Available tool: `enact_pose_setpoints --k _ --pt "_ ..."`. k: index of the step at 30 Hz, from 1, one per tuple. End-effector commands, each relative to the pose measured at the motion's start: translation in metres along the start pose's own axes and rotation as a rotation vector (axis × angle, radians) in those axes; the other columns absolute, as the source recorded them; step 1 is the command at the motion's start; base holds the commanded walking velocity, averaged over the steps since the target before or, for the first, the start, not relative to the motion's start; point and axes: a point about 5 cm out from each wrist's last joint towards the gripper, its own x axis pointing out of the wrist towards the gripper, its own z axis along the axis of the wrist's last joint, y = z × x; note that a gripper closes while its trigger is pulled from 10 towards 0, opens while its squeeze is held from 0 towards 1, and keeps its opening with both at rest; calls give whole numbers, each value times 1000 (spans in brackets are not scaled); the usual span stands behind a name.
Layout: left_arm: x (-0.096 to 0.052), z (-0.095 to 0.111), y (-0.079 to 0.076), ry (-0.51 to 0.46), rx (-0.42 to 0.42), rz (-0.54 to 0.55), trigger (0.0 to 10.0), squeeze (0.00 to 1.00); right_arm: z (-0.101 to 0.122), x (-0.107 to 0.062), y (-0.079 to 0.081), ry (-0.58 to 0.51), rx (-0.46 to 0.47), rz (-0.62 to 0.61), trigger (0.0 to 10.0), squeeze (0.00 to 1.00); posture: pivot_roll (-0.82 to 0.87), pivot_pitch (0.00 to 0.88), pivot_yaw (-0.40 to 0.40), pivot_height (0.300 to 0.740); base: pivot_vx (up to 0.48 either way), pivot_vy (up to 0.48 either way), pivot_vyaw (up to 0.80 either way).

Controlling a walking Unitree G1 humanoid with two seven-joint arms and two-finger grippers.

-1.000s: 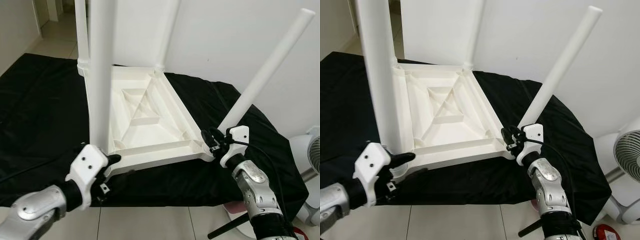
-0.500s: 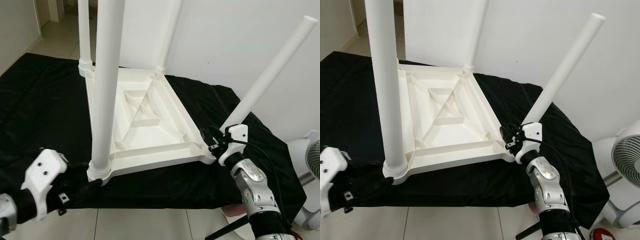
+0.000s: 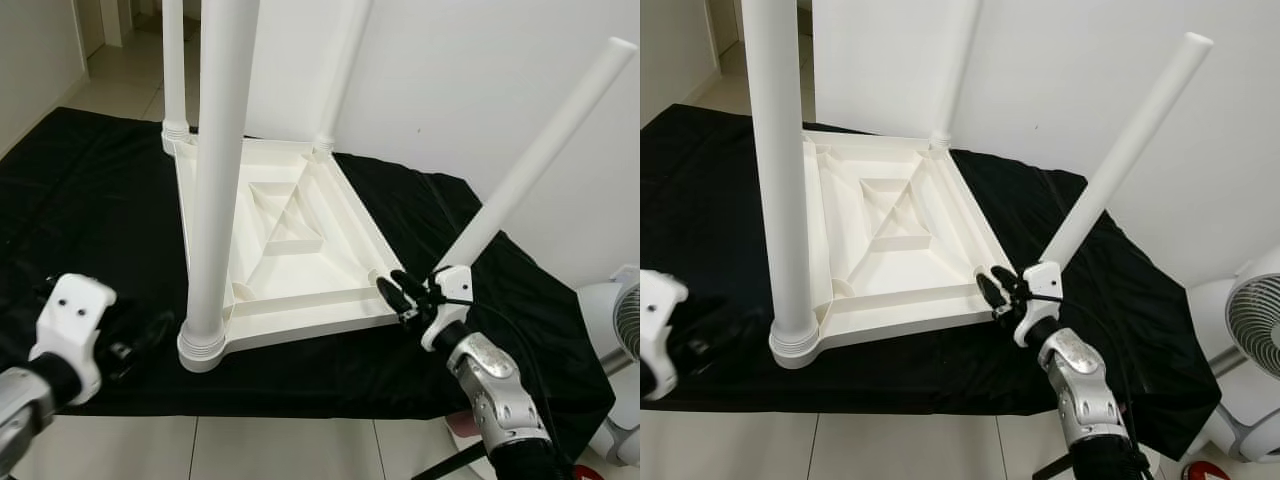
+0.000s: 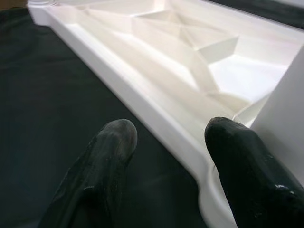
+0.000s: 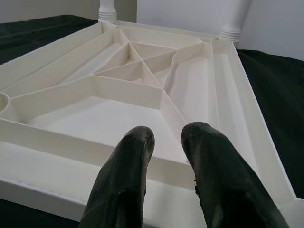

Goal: Building children table

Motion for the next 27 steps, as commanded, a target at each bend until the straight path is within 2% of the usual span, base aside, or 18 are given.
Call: enact_pose_setpoints --k 1,3,5,9,10,13,17,19,21,22,26,27 --pt "9 -1 -4 -15 11 35 10000 0 -3 -5 0 17 9 -2 10000 0 66 0 -184 740 0 0 0" --pt "20 1 -2 -42 -19 62 10000 0 -9 -10 7 44 5 33 10000 0 62 0 -182 740 0 0 0" --pt "23 2 -1 -47 -32 69 10000 0 -11 -12 9 52 4 42 10000 0 60 0 -180 740 0 0 0" --pt "29 5 6 -65 22 83 10000 0 -14 -16 11 67 10 45 10000 0 52 0 -173 740 0 0 0" --pt "34 10 7 -93 38 87 10000 0 -16 -18 11 77 14 39 10000 0 52 0 -172 740 0 0 0" --pt "47 24 0 -162 12 51 10000 0 -21 -24 10 112 28 20 10000 0 48 0 -170 740 0 0 0" --pt "53 29 -7 -187 11 3 10000 0 -25 -27 11 147 17 5 10000 0 48 0 -170 740 0 0 0" --pt "61 35 -13 -222 17 -77 10000 0 -35 -29 4 215 -34 -111 10000 0 46 0 -176 740 0 0 0" --pt "61 35 -13 -222 17 -77 10000 0 -35 -29 4 215 -34 -111 10000 0 46 0 -176 740 0 0 0" --pt "64 37 -15 -229 14 -109 10000 0 -38 -30 1 240 -47 -166 10000 0 46 0 -176 740 0 0 0" --pt "80 44 -23 -262 66 -262 10000 0 -49 -24 -7 280 11 -361 10000 0 52 0 -177 740 0 0 0" --pt "80 44 -23 -262 66 -262 10000 0 -49 -24 -7 280 11 -361 10000 0 52 0 -177 740 0 0 0"
